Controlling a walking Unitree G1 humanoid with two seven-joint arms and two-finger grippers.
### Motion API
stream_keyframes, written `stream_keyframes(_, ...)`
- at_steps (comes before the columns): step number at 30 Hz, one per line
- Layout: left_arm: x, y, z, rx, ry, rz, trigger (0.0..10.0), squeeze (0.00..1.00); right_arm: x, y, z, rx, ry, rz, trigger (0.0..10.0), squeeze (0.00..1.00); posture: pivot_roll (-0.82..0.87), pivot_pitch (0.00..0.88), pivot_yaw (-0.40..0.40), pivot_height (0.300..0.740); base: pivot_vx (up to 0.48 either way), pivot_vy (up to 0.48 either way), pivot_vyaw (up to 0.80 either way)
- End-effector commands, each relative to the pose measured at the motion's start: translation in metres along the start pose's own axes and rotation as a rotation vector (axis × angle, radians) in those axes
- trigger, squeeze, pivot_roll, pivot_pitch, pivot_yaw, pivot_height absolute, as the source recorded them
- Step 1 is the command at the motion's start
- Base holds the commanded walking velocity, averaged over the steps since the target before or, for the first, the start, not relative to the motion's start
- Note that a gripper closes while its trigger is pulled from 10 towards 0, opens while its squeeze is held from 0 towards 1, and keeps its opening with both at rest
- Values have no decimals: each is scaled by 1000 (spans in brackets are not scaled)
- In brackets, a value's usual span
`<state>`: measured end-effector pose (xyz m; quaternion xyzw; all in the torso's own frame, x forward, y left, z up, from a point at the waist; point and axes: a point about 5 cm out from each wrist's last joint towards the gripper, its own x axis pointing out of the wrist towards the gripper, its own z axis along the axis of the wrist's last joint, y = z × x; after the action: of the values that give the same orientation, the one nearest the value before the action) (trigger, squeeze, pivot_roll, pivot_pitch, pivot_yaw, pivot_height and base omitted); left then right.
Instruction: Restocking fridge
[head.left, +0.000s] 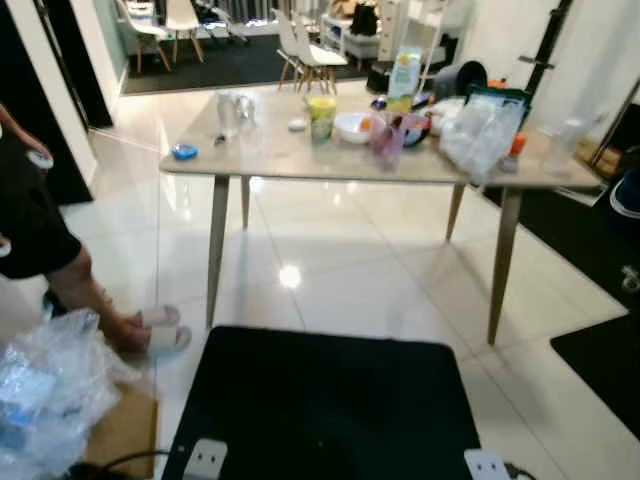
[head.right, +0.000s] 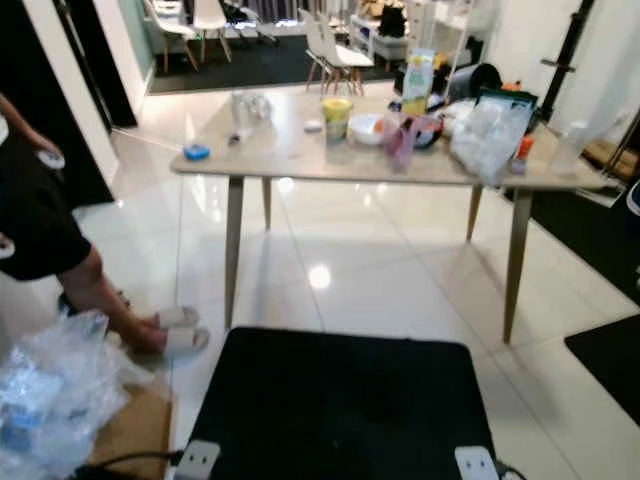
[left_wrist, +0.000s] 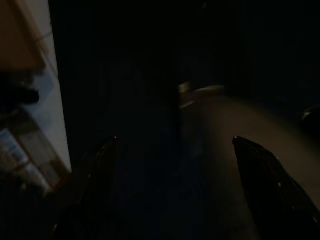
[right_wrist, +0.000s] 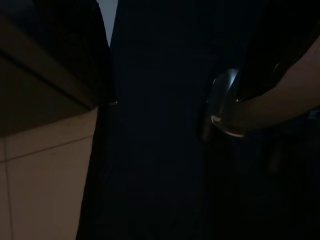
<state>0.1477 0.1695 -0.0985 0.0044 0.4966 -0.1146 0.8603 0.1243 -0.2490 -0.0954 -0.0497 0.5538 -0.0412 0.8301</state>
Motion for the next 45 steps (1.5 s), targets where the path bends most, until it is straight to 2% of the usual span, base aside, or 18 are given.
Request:
stream_keyframes(1,-2,-1,-12,-7,41,-1,10000,0,1,3,8,2,-25,6,10000,0,77,0,-18,740,0,0,800)
stream_keyframes(3,-2,-1,-12,-8,41,0,10000,0,1,3,8,1,-25,4,10000,0,77,0,-18,740,0,0,794)
stream_keyframes(26,-2,-2,-13,-35,30,-5,10000,0,1,1,5,2,-19,-21,10000,0,78,0,-20,740,0,0,0)
stream_keyframes(45,-2,-4,-15,-13,42,-17,10000,0,0,1,2,7,-9,-29,10000,0,79,0,-20,740,0,0,0)
